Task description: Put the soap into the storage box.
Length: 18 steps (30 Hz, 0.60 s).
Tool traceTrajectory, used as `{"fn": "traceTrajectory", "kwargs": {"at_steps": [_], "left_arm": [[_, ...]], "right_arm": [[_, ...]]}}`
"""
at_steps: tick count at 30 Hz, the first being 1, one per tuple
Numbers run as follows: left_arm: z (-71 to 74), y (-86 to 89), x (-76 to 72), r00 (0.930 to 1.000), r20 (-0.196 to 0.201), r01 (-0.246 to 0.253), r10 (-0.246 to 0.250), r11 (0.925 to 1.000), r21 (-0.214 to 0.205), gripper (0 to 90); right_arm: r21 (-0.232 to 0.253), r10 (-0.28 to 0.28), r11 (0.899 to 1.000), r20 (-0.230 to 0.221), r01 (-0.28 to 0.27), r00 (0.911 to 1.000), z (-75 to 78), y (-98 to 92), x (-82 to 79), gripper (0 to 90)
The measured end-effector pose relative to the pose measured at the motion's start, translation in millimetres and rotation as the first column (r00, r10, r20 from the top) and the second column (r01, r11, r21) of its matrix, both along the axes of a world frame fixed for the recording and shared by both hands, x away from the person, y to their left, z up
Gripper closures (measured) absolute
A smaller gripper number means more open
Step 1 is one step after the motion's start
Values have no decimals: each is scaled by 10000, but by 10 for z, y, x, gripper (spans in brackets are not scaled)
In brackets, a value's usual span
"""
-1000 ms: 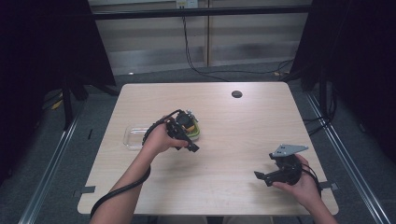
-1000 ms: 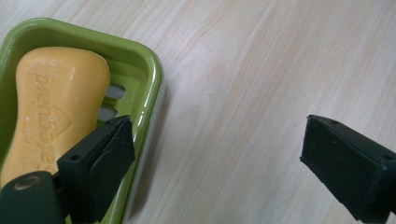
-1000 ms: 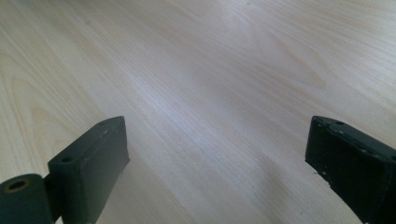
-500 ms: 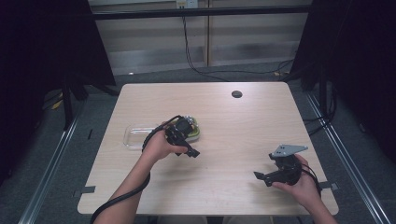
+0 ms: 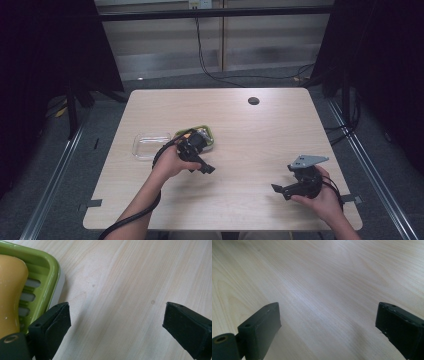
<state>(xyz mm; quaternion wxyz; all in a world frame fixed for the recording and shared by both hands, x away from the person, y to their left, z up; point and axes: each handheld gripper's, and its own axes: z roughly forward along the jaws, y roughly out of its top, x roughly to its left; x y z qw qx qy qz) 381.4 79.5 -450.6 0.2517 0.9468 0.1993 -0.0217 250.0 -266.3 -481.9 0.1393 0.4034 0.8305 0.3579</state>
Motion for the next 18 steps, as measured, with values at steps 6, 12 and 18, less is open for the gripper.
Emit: {"fn": "traceTrajectory", "kwargs": {"at_steps": [6,12,18], "left_arm": [[-26,-3,-60,10000,95,-13,16,9998,-219,72],[-12,11,-104,9999,148,6,-1,9994,-357,68],[-21,38,-102,9996,158,238,-230,9985,-498,59]], "right_arm": [[-14,-17,10000,7,17,10000,1,6,-7,55],[15,-4,10000,-56,4,10000,-16,-6,-6,55],[160,-137,9998,-51,137,9999,-22,-28,3,52]]}}
